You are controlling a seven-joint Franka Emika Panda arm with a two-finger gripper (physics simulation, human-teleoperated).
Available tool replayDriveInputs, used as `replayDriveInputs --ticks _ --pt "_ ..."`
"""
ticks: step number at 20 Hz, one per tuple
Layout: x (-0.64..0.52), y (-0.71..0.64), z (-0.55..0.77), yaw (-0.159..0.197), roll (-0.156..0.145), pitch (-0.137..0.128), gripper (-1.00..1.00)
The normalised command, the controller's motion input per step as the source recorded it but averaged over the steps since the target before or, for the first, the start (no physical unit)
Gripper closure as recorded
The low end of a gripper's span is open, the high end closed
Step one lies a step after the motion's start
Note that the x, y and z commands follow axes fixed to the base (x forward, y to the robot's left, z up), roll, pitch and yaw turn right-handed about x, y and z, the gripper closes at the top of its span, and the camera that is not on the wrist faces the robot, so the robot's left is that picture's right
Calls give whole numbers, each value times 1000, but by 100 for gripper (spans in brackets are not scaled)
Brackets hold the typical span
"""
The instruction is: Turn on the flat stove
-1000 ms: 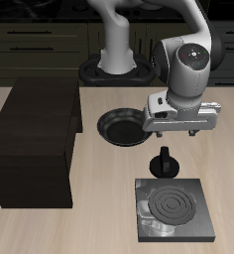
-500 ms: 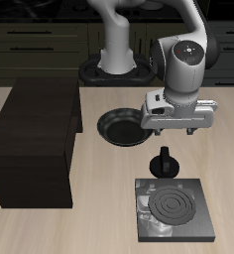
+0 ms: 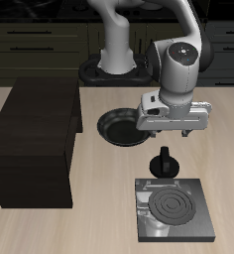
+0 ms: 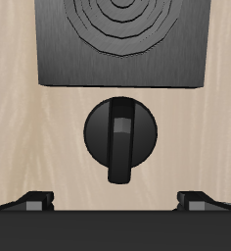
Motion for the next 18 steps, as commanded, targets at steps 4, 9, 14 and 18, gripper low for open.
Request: replayDriveInputs --ticks 4,9,14,18 --pt "10 -127 -215 -5 -20 32 -100" --pt "29 -38 -156 3 -5 24 -100" --pt "41 -40 -88 2 3 5 -100" --pt "42 17 -154 8 5 26 -100"
